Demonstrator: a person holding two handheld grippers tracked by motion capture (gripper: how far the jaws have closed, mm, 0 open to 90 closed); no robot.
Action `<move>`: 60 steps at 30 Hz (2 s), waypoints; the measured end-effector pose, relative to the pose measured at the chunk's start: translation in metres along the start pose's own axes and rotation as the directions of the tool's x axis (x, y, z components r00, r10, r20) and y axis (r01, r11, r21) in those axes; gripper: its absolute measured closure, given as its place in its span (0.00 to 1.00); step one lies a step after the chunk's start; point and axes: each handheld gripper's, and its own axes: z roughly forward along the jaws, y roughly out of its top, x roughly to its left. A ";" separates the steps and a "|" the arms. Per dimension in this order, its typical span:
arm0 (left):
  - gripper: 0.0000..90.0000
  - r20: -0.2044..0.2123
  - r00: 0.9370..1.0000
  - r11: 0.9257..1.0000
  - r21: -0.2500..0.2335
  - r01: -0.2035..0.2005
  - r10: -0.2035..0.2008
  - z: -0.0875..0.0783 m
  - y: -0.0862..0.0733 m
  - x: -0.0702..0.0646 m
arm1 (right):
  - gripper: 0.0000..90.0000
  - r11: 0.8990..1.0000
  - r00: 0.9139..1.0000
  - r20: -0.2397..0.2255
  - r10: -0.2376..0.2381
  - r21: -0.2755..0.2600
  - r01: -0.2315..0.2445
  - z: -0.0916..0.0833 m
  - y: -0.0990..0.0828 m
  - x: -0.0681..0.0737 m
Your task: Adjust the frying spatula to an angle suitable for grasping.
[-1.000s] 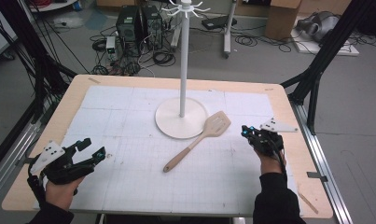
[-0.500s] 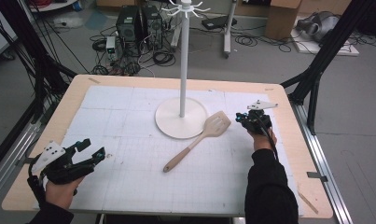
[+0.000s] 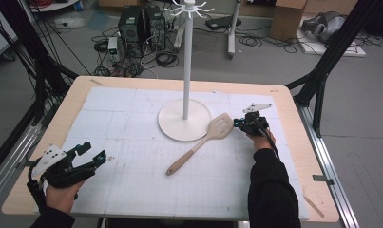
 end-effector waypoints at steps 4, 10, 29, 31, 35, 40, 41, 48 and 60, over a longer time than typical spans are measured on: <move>0.34 0.001 1.000 1.000 0.000 0.002 -0.002 0.000 0.000 0.000 | 0.99 1.000 1.000 -0.018 0.000 0.004 0.000 -0.003 -0.001 0.000; 0.34 0.007 1.000 1.000 -0.003 0.007 -0.007 0.000 0.000 0.001 | 0.99 1.000 0.999 -0.047 -0.013 0.020 0.014 -0.008 0.000 0.005; 0.37 0.025 1.000 1.000 0.013 -0.006 0.005 0.002 0.001 -0.001 | 0.99 0.998 0.992 -0.120 0.040 0.046 -0.035 -0.034 -0.016 0.036; 0.46 0.056 0.998 1.000 0.025 -0.010 0.009 0.002 0.000 -0.002 | 0.99 0.998 0.992 -0.119 0.029 0.056 -0.022 -0.037 -0.016 0.039; 0.53 0.072 0.997 0.999 0.042 -0.033 0.030 0.005 0.000 -0.006 | 0.99 0.998 0.993 -0.117 0.031 0.051 -0.025 -0.043 -0.015 0.046; 0.51 0.081 0.995 0.995 0.073 -0.062 0.057 0.010 -0.001 -0.009 | 0.99 0.998 0.993 -0.117 0.033 0.049 -0.028 -0.046 -0.018 0.049; 0.54 0.090 0.994 0.994 0.081 -0.073 0.065 0.011 -0.001 -0.010 | 0.99 0.998 0.992 -0.117 0.040 0.050 -0.034 -0.047 -0.019 0.050; 0.77 0.166 0.982 0.985 0.138 -0.108 0.084 0.023 -0.004 -0.023 | 0.99 0.997 0.991 -0.118 0.064 0.048 -0.059 -0.052 -0.026 0.056; 0.90 0.272 0.955 0.945 0.267 -0.189 0.114 0.047 -0.016 -0.050 | 0.99 0.994 0.990 -0.097 0.100 0.061 -0.095 -0.061 -0.028 0.065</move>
